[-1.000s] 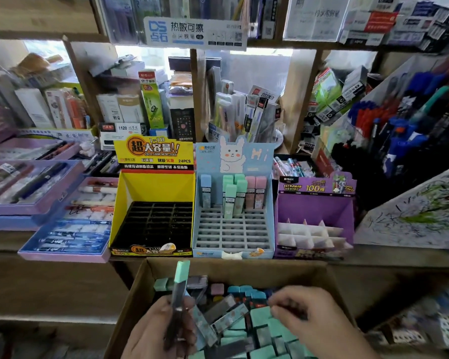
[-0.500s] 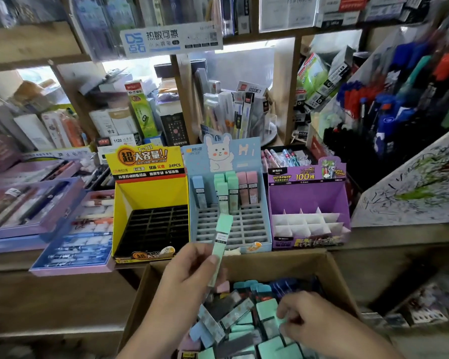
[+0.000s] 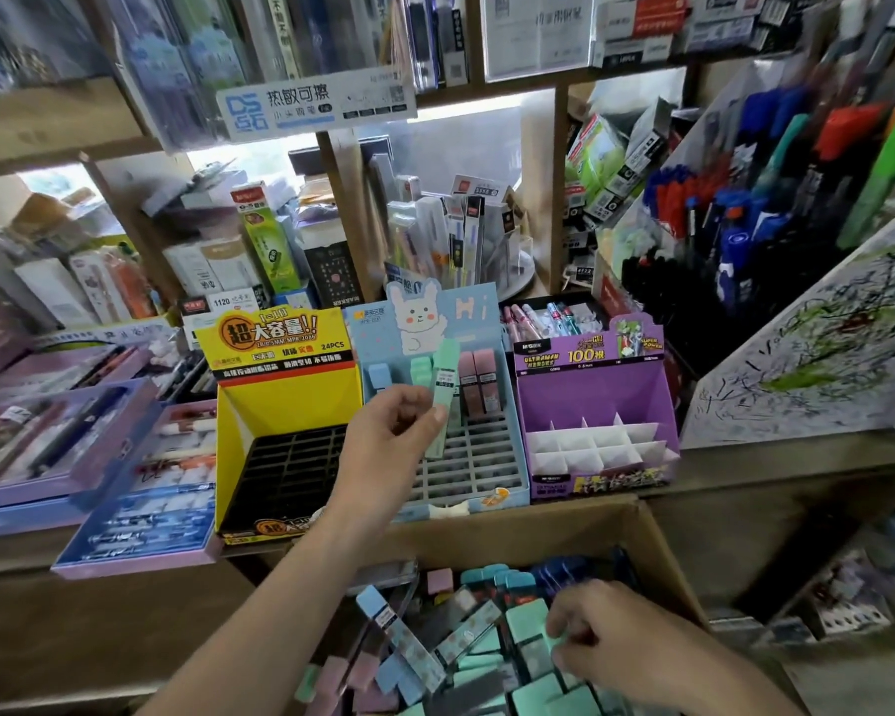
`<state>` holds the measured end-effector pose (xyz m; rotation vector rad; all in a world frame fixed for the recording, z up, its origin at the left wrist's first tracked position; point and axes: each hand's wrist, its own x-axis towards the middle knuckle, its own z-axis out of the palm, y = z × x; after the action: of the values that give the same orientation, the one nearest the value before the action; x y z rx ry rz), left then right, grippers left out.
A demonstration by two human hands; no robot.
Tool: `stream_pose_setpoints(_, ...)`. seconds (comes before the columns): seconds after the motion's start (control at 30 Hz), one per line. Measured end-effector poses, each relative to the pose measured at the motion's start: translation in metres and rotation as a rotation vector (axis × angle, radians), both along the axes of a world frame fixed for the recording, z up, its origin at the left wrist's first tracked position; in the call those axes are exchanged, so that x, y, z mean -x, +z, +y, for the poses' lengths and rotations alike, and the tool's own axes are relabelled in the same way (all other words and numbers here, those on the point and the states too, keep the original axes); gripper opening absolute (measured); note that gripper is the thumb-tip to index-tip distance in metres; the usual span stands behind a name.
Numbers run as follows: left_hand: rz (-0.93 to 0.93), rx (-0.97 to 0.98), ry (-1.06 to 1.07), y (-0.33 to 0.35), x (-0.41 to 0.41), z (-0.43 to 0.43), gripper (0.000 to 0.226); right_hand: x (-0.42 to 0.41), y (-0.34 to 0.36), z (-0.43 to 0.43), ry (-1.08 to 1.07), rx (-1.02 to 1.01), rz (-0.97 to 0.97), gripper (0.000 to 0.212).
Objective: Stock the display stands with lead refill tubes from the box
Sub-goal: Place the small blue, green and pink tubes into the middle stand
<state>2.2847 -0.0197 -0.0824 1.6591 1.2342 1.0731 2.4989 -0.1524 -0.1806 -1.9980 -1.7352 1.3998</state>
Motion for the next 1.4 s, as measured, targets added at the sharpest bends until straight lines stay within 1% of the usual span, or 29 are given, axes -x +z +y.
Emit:
stream_pose_setpoints(0.13,0.068,-0.051,-0.015,0.001,-0.006,0.010,0.012,0.000,0.000,0.001,0.005,0.005,0.015,0.022)
stream_pose_setpoints(0.27,0.129,-0.068,0.008,-0.003,-0.007,0.017,0.012,0.000,0.000,0.000,0.005,0.004,0.015,0.023)
stream_pose_setpoints(0.4,0.261,-0.196,0.049,-0.009,-0.008,0.018,0.021,0.001,0.004,0.000,0.010,-0.008,0.007,0.019)
stream_pose_setpoints(0.53,0.348,-0.268,0.086,-0.017,-0.009,0.020,0.011,0.001,0.007,-0.001,0.020,-0.042,-0.016,0.014)
stream_pose_setpoints(0.6,0.362,-0.284,0.105,-0.020,-0.010,0.020,0.009,0.002,0.007,-0.002,0.019,-0.045,-0.019,0.014)
stream_pose_setpoints(0.73,0.394,-0.304,0.131,-0.022,-0.013,0.020,0.018,0.002,0.008,-0.002,0.026,-0.052,-0.030,0.015)
stream_pose_setpoints(0.83,0.424,-0.309,0.152,-0.023,-0.015,0.019,0.017,0.002,0.007,-0.001,0.032,-0.060,-0.033,0.015)
stream_pose_setpoints(0.97,0.528,-0.323,0.151,-0.020,-0.014,0.020,0.013,0.002,0.005,0.000,0.038,-0.059,-0.033,0.014)
stream_pose_setpoints(1.13,0.663,-0.376,0.146,-0.016,-0.015,0.022,0.016,0.002,0.004,0.000,0.036,-0.062,-0.026,0.012)
stream_pose_setpoints(1.2,0.676,-0.367,0.146,-0.017,-0.018,0.021,0.016,0.001,0.003,0.000,0.033,-0.063,-0.019,0.012)
stream_pose_setpoints(1.3,0.631,-0.369,0.174,-0.018,-0.019,0.020,0.021,0.001,0.003,0.000,0.034,-0.064,-0.018,0.012)
stream_pose_setpoints(1.4,0.688,-0.394,0.213,-0.018,-0.018,0.020,0.028,0.001,0.002,0.000,0.037,-0.062,-0.021,0.012)
